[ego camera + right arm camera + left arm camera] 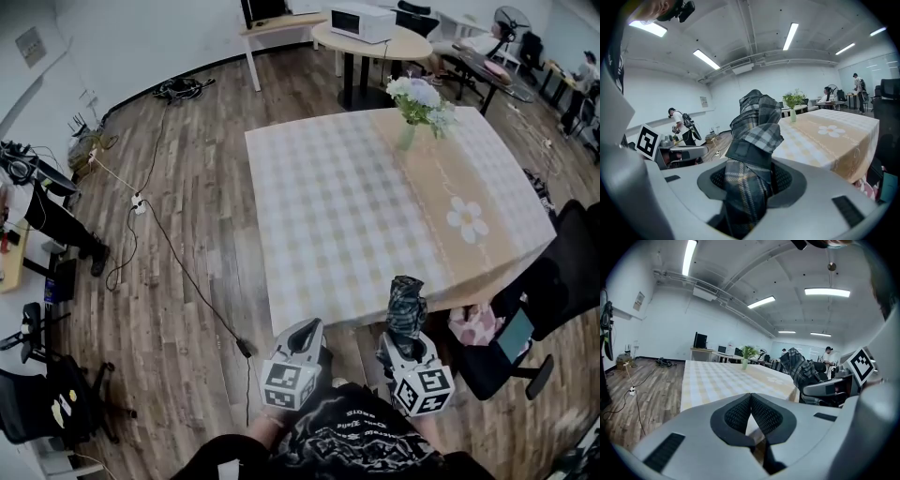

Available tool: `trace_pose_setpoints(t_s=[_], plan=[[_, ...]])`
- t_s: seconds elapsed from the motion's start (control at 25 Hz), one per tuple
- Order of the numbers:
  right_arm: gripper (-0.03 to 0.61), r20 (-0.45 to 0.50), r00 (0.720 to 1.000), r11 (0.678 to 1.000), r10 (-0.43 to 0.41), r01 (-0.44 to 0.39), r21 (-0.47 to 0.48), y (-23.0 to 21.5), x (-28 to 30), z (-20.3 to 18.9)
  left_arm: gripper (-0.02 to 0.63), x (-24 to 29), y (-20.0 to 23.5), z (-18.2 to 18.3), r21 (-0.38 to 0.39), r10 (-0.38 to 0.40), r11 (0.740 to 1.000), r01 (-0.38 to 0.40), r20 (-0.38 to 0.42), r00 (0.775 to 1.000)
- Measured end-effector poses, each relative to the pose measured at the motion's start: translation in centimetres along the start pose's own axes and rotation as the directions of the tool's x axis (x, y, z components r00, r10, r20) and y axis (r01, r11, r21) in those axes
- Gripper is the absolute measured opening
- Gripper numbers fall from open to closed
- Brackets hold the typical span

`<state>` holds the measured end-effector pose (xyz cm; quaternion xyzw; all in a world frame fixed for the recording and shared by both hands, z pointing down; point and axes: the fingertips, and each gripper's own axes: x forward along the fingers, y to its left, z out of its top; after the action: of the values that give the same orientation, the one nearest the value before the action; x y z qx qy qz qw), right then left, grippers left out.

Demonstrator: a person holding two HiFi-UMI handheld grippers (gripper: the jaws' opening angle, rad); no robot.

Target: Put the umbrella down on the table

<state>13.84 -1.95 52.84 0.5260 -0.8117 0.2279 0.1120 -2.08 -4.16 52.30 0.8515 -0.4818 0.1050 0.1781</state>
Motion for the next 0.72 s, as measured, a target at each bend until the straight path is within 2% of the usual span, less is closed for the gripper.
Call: trace_pose_setpoints(t_s=[0.36, 0.56, 0.72], plan=[[0.183, -0.005, 0.999, 0.999, -0.049, 0.049, -0.008, -2.4, 7.2, 4.3, 0.018, 7.8, 5.6, 3.6, 0.01, -0.03, 0.999, 0.03, -0.016, 0.999], [0.183, -0.006, 0.996, 0.996, -0.087, 0.087, 0.0, -2.5, 9.7, 5.4, 0.018, 10.0, 7.5, 4.8, 0.014, -0.071, 0.997, 0.072, -0.019, 0.997], [0.183, -0.004, 0.993, 0.993, -0.119, 0.119, -0.006, -1.6, 9.9, 4.4, 0.018, 9.6, 7.9, 4.3, 0.034, -0.113, 0.993, 0.114, -0.025, 0.993]])
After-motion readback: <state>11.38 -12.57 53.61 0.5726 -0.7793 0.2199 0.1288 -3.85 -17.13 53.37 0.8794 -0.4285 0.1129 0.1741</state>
